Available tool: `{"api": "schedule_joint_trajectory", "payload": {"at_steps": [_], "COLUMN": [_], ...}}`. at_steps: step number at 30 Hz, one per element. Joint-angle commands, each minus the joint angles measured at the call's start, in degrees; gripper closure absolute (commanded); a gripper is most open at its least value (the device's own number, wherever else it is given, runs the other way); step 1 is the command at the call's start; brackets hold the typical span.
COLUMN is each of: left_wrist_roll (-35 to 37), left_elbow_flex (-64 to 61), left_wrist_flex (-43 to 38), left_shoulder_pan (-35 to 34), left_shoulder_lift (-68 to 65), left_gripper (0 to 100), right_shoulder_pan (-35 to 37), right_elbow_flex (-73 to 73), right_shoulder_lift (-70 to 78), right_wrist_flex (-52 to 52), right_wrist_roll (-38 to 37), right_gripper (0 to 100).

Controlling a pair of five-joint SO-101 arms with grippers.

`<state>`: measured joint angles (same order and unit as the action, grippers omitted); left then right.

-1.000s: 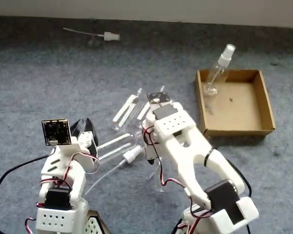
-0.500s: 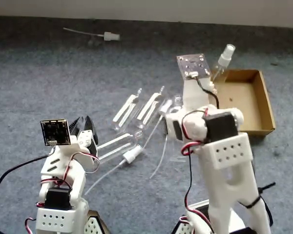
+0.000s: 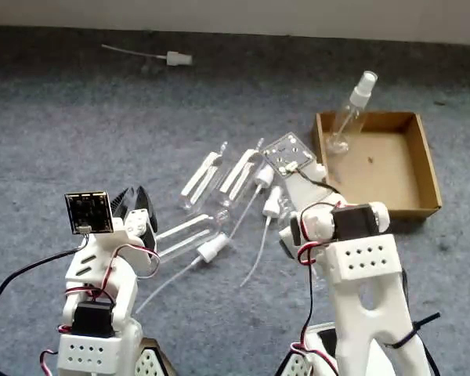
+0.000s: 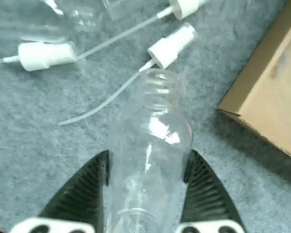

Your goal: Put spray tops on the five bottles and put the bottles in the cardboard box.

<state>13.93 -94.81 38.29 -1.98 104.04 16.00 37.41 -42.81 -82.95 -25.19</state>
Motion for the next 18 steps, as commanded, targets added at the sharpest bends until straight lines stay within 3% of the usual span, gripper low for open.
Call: {"api": "schedule_joint_trajectory", "payload": {"at_steps": [1,15,18], "left_wrist_roll": [-0.5,-0.5,-0.5], "left_elbow_flex": [0.4,0.4,0.4], "left_wrist_flex": [-1.2,-1.2,-1.2], "left_shoulder_pan": [-0.2,-0.2,-0.2], "left_shoulder_lift": [0.2,0.2,0.2], "left_gripper": [99,99,99], "right_shoulder_pan": [-4.8,-7.2,-7.1], "right_elbow_flex": [5.9,8.8,8.8], "right_shoulder_lift": [6.0,26.9,27.9], "right_wrist_flex": [10.9,22.1,23.3], "right_wrist_roll": [-6.7,-12.7,-12.6], "right_gripper": [96.7,96.6,91.9]}}
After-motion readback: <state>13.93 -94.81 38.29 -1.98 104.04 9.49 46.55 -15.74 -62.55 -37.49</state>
